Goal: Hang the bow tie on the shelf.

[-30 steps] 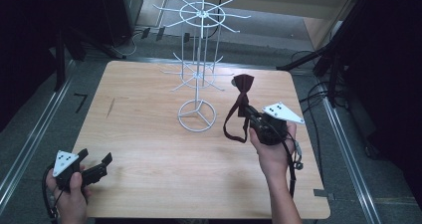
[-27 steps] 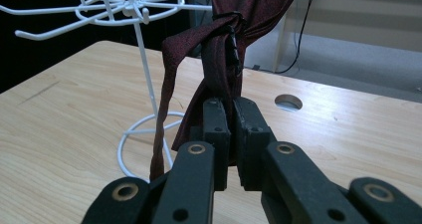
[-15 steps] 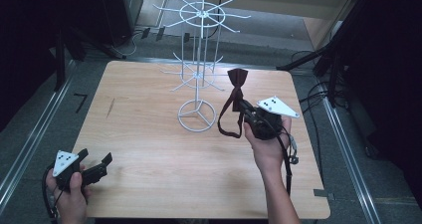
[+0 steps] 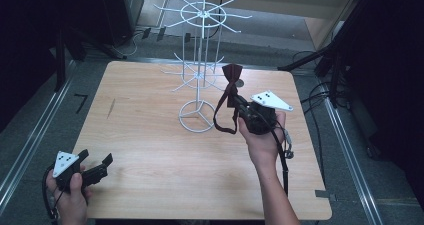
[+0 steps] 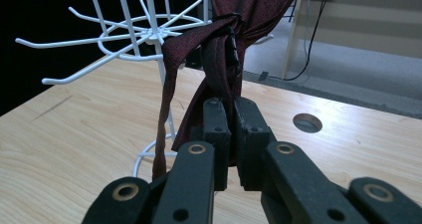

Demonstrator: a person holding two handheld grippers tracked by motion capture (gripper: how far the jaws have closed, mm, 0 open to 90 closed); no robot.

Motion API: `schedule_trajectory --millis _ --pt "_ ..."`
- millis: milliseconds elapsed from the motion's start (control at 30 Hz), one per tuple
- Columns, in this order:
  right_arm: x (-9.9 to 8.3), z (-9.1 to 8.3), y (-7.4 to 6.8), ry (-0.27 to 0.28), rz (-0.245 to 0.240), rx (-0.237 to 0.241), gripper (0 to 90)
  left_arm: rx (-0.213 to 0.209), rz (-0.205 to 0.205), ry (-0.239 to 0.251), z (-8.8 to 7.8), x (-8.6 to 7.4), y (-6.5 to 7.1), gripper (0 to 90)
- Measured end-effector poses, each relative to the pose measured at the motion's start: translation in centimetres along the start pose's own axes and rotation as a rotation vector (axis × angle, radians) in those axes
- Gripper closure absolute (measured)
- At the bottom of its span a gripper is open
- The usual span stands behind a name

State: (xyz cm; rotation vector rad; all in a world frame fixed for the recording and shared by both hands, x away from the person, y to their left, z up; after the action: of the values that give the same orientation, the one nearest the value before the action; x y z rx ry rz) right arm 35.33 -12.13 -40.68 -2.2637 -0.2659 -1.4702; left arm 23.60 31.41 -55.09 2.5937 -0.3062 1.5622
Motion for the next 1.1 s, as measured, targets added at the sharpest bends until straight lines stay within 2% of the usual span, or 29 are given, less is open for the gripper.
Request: schedule_trajectory --millis 567,1100 --pt "-0.7 1.6 -0.1 -0.038 -0.01 -0.024 87.0 -0.001 -0.001 0.0 0.0 0.0 0.0 13.3" --pt "-1.9 3.1 -0.4 -0.068 -0.01 -0.026 87.0 -0.003 -0.005 0.001 0.0 0.0 0.0 13.3"
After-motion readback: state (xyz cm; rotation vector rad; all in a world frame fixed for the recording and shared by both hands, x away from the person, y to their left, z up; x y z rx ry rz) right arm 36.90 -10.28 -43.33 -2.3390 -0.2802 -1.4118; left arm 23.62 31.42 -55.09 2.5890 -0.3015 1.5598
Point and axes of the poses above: each handheld gripper's, and its own axes: z roughly forward along the jaws, x roughly out of its top, y roughly to its right, the point moved 6 cm from there along z, roughly forward along the jaws, and after that the axes turned 10 degrees about z, right-handed, at the moved point
